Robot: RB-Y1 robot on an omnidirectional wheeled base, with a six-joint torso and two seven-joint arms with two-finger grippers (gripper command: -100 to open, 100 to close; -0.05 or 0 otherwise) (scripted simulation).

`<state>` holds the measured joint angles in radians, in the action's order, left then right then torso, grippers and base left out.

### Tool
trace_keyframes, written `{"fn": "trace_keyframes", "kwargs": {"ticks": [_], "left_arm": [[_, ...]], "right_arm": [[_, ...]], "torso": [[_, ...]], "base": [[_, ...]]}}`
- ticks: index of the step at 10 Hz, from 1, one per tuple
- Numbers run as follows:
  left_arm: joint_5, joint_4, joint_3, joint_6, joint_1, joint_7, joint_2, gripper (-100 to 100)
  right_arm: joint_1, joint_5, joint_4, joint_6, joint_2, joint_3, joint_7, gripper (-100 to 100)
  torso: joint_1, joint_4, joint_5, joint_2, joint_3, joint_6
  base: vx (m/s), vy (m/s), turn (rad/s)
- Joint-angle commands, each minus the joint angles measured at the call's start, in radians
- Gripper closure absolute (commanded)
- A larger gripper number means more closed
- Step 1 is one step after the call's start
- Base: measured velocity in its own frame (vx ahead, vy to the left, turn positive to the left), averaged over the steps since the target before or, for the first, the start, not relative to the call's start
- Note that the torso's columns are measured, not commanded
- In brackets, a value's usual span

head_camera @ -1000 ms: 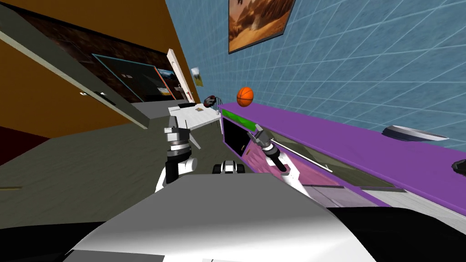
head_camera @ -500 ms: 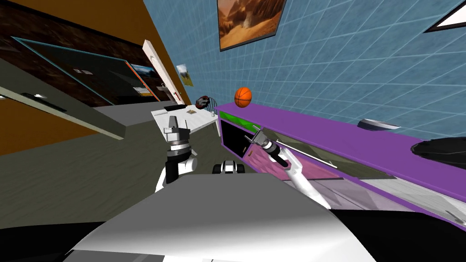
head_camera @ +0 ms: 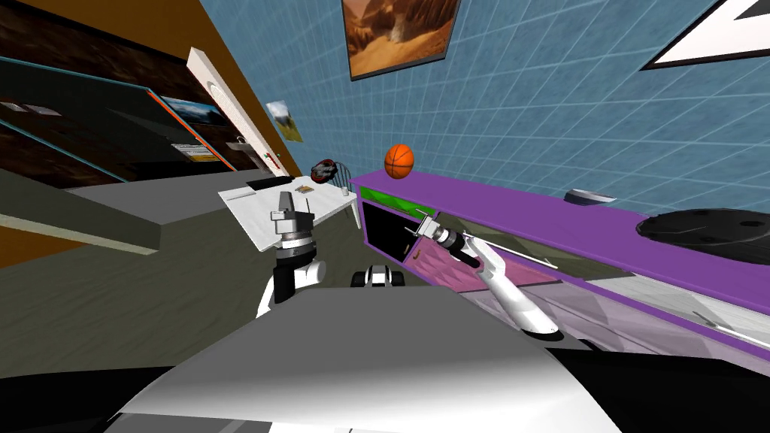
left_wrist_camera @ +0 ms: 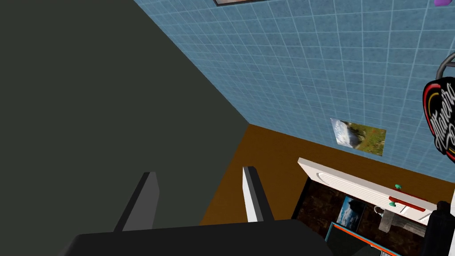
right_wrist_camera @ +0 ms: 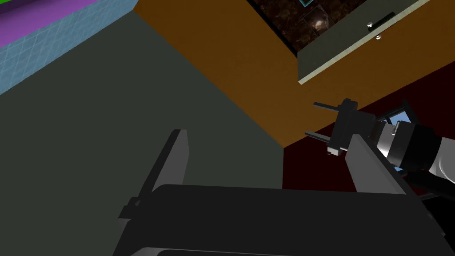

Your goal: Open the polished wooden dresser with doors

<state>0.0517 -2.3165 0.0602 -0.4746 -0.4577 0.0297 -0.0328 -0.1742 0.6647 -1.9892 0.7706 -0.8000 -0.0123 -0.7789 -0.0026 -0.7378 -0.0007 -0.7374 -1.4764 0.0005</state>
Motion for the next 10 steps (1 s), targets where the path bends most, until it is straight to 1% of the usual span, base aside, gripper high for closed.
{"fn": "trace_keyframes", "kwargs": {"ticks": [1, 2, 3, 4, 5, 6, 7, 8, 9, 10], "left_arm": [[0.0, 0.0, 0.0, 0.0, 0.0, 0.0, 0.0, 0], [0.0, 0.0, 0.0, 0.0, 0.0, 0.0, 0.0, 0], [0.0, 0.0, 0.0, 0.0, 0.0, 0.0, 0.0, 0], [0.0, 0.0, 0.0, 0.0, 0.0, 0.0, 0.0, 0], [0.0, 0.0, 0.0, 0.0, 0.0, 0.0, 0.0, 0], [0.0, 0.0, 0.0, 0.0, 0.0, 0.0, 0.0, 0], [0.0, 0.0, 0.0, 0.0, 0.0, 0.0, 0.0, 0], [0.0, 0.0, 0.0, 0.0, 0.0, 0.0, 0.0, 0], [0.0, 0.0, 0.0, 0.0, 0.0, 0.0, 0.0, 0], [0.0, 0.0, 0.0, 0.0, 0.0, 0.0, 0.0, 0]], "right_arm": [[0.024, 0.041, 0.037, 0.014, -0.061, 0.002, -0.05, -100], [0.042, 0.068, 0.059, 0.019, -0.1, 0.002, -0.079, -100], [0.06, 0.095, 0.081, 0.025, -0.127, 0.001, -0.107, -100], [0.06, 0.095, 0.081, 0.025, -0.138, 0.001, -0.107, -100], [0.077, 0.12, 0.103, 0.03, -0.175, 0.0, -0.134, -100], [0.093, 0.145, 0.123, 0.034, -0.205, 0.0, -0.16, -100], [0.109, 0.168, 0.141, 0.039, -0.236, -0.001, -0.184, -100], [0.109, 0.168, 0.141, 0.039, -0.244, -0.001, -0.184, -100], [0.123, 0.19, 0.158, 0.044, -0.276, -0.001, -0.207, -100], [0.136, 0.211, 0.174, 0.048, -0.305, -0.002, -0.229, -100]], "torso": [[0.001, 0.0, 0.0, 0.001, 0.0, 0.0], [0.001, 0.0, 0.0, -0.002, 0.001, -0.001], [0.002, -0.001, 0.0, -0.003, 0.002, 0.0], [0.004, -0.001, 0.001, -0.003, 0.002, 0.0], [0.004, -0.001, 0.001, -0.002, 0.001, -0.001], [0.002, 0.0, 0.001, 0.0, 0.0, -0.001], [0.005, 0.0, 0.001, 0.001, -0.001, 0.0], [0.005, 0.0, 0.002, 0.001, -0.001, -0.001], [0.001, 0.0, 0.0, -0.001, 0.001, -0.002], [0.0, 0.0, 0.0, -0.001, 0.001, 0.0]], "base": [[0.073, 0.101, -0.095], [0.055, 0.099, -0.136], [0.051, 0.146, -0.331], [0.036, 0.138, -0.115], [0.048, 0.103, -0.102], [0.072, 0.171, -0.315], [0.069, 0.191, -0.319], [0.037, 0.132, -0.026], [0.036, 0.108, -0.092], [0.037, 0.12, -0.264]]}}
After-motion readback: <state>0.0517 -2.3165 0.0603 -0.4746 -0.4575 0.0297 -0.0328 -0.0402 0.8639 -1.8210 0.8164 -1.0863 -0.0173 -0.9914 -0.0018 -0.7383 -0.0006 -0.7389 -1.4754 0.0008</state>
